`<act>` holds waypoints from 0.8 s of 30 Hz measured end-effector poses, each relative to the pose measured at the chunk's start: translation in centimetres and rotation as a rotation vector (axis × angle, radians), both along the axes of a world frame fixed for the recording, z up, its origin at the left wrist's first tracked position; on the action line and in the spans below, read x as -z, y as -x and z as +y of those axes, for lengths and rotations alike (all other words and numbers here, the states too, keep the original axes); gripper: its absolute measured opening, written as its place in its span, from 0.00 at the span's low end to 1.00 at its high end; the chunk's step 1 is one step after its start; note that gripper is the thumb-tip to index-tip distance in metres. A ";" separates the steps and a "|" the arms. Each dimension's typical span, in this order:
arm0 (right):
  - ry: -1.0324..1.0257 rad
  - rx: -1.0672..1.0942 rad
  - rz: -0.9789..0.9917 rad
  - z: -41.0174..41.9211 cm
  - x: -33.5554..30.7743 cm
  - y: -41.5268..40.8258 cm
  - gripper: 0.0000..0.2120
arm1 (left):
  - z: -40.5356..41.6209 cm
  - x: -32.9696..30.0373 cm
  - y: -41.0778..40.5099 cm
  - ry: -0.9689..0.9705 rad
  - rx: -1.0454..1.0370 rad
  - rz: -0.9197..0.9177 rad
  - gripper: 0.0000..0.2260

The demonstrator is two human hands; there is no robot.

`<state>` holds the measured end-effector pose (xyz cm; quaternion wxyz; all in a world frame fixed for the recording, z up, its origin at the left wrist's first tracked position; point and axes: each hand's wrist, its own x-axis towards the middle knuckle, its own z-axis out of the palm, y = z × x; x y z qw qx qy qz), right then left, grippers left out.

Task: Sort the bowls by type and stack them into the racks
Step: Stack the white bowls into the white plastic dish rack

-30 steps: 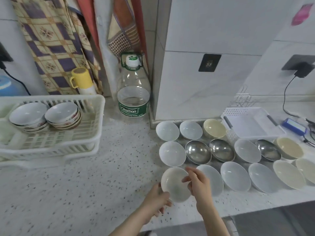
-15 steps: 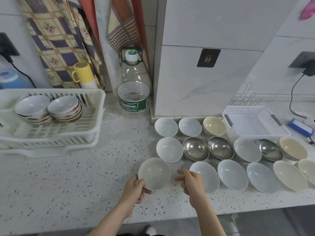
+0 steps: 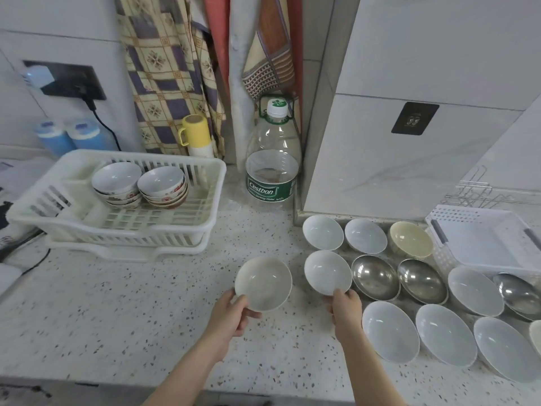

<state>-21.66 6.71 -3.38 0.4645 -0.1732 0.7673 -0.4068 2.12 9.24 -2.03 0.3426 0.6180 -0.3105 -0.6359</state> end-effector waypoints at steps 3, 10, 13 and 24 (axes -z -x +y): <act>0.016 0.075 0.050 0.0 0.2 -1.3 0.18 | -0.6 -0.5 -1.6 0.012 0.028 0.032 0.17; 0.122 0.196 0.050 0.0 -2.2 -6.6 0.16 | -2.8 -2.2 -6.4 0.087 0.112 0.117 0.17; 0.213 0.212 0.049 -1.1 -4.2 -9.2 0.16 | -4.2 -3.7 -9.0 0.135 0.104 0.131 0.17; 0.533 -0.043 0.088 -7.9 -10.4 -21.2 0.12 | -10.1 -9.9 -22.9 0.337 -0.160 -0.024 0.13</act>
